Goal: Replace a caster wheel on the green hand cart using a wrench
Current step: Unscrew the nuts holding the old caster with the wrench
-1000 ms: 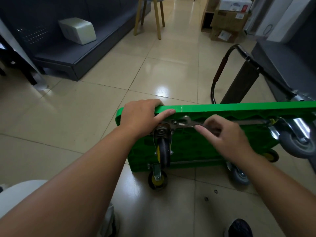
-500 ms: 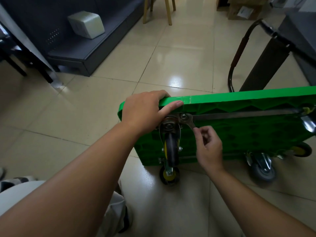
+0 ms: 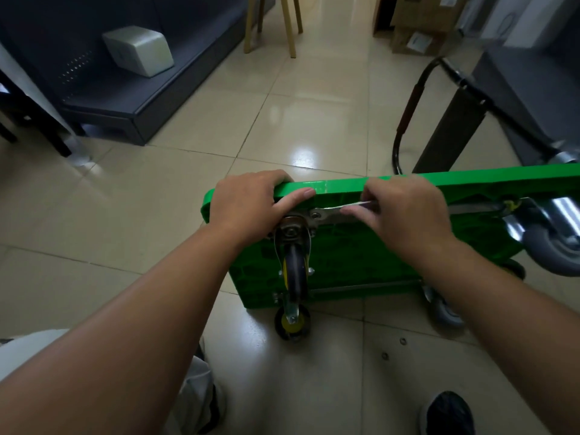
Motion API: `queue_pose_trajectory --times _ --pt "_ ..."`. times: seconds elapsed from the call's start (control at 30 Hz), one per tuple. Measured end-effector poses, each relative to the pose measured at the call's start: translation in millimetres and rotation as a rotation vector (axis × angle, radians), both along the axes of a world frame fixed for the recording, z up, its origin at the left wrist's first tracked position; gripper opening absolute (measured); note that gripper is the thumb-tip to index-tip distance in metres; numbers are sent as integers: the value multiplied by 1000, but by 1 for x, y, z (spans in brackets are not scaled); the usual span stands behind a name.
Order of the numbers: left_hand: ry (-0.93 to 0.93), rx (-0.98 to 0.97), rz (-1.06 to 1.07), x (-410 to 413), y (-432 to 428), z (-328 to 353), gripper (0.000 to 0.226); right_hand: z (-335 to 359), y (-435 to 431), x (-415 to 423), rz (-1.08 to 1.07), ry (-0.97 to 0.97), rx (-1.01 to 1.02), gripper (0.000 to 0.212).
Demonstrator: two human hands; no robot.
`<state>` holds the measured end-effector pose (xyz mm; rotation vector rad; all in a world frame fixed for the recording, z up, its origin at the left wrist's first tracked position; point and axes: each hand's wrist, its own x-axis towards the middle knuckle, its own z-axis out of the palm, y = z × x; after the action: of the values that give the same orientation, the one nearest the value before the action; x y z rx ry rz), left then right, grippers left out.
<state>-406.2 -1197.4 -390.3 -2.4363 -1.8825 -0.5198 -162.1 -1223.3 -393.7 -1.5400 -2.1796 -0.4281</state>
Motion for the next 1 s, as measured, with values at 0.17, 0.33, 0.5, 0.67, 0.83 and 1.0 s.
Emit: queue_pose_trajectory --times 0.17,0.33,0.5,0.67,0.83,1.0 --pt "-6 -12 -5 0 -2 1 70 46 4 -31 105 -501 107 43" --pt "-17 -20 -2 -1 -1 2 72 32 -15 -7 122 48 -53 46" --pt "-15 -12 -3 -1 0 1 68 -45 -40 -14 -9 941 -314 32" --pt "10 -1 4 0 0 1 75 -108 -46 -38 -126 1193 -335 27" --pt "24 4 8 0 2 -1 73 -118 -42 -54 -157 1376 -210 25" --pt "42 5 12 1 1 0 76 -125 -29 -54 -181 1324 -198 23"
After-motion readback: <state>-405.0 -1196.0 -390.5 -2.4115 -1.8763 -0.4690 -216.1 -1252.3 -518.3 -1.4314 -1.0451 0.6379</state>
